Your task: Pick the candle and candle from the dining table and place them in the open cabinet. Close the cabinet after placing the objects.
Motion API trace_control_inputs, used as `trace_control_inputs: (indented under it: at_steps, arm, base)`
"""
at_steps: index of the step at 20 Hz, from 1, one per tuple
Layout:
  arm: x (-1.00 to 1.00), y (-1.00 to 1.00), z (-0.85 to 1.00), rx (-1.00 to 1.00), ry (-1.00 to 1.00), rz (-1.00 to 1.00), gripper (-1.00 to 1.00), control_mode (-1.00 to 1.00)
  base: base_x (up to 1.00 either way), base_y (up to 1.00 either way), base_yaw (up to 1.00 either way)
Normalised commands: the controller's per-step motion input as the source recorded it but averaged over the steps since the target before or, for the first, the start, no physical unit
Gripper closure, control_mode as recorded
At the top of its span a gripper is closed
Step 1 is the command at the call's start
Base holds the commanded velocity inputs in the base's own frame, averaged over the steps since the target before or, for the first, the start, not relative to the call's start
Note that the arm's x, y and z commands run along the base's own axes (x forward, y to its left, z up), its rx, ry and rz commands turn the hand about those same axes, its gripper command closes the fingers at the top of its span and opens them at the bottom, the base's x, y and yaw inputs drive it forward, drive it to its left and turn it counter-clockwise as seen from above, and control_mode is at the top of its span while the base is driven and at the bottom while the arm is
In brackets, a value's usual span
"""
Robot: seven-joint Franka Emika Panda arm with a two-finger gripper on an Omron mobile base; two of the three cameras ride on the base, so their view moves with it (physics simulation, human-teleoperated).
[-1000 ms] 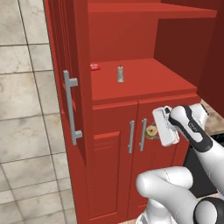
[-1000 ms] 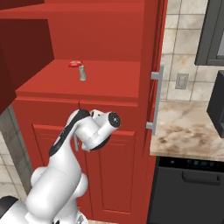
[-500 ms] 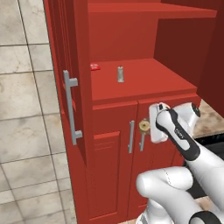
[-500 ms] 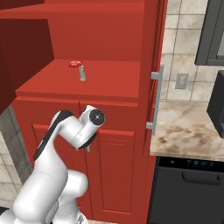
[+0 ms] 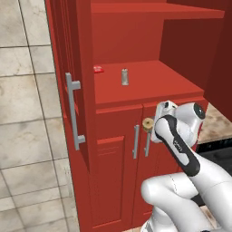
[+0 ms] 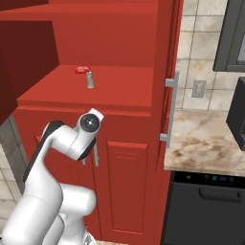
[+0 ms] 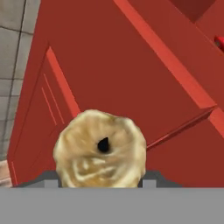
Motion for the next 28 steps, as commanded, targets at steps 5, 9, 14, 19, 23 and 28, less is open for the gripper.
trace_control_inputs:
  at_steps: [5, 9, 14, 19, 23, 28]
  arm:
    - [0.13, -0.01, 0.55, 0.10, 0.03, -0.11, 1.00, -1.00]
    - [0.30, -0.01, 0.45, 0.09, 0.01, -0.06, 1.00, -1.00]
    - [0.43, 0.00, 0.21, 0.01, 0.02, -0.02, 1.00, -1.00]
    - [0.41, 0.00, 0.24, 0.00, 0.00, -0.02, 1.00, -1.00]
    - [0.23, -0.03, 0.25, 0.00, 0.00, 0.00, 1.00, -1.00]
    - [0.23, -0.09, 0.27, 0.02, 0.00, -0.03, 1.00, -1.00]
  base:
    - [0.00, 0.00, 0.00]
    - [0.00, 0.00, 0.00]
    - [0.00, 0.00, 0.00]
    - [0.00, 0.00, 0.00]
    - [0.00, 0.00, 0.00]
    - [0.00, 0.00, 0.00]
